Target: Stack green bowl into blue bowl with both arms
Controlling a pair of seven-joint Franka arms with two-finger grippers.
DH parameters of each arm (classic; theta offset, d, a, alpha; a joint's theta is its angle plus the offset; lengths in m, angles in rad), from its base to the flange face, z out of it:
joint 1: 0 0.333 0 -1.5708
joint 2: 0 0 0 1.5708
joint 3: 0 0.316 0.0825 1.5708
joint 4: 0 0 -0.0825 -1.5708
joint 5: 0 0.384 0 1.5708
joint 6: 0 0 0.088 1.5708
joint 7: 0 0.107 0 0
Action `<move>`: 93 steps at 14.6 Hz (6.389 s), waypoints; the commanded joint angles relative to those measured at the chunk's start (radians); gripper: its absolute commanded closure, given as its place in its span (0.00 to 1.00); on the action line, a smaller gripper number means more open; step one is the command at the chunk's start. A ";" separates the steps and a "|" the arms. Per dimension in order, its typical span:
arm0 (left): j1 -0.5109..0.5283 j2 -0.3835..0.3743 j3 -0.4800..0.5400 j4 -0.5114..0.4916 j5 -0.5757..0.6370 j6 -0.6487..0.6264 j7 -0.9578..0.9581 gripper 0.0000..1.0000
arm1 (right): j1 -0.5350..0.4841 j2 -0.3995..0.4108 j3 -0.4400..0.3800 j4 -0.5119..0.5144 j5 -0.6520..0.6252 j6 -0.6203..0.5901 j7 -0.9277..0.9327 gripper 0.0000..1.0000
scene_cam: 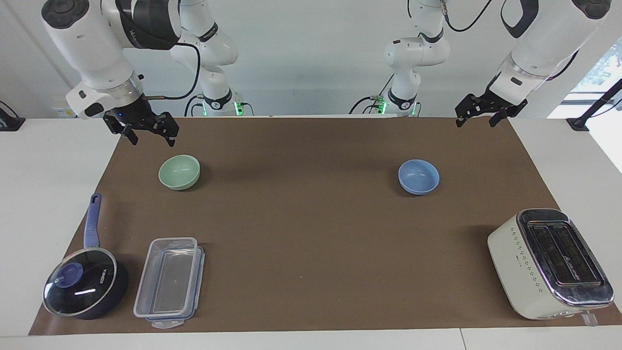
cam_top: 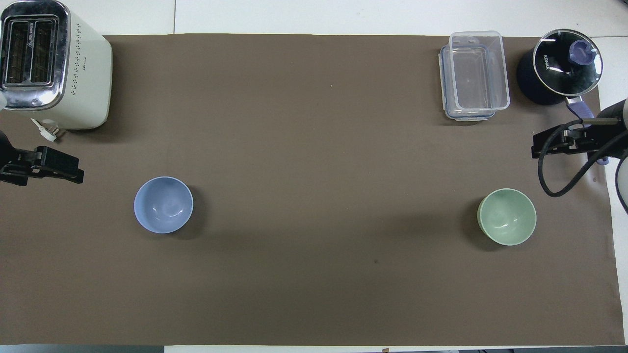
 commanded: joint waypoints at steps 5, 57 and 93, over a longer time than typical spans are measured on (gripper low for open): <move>-0.007 -0.030 0.002 -0.039 0.024 0.043 0.002 0.00 | -0.011 -0.021 0.004 -0.023 0.018 0.026 -0.013 0.00; -0.624 0.283 -0.005 -0.299 -0.142 0.632 -0.569 1.00 | -0.078 -0.146 0.010 -0.546 0.048 0.448 -0.138 1.00; -0.041 0.047 0.006 0.004 0.081 0.034 0.059 0.00 | 0.578 0.100 0.010 -0.520 0.202 0.842 0.237 1.00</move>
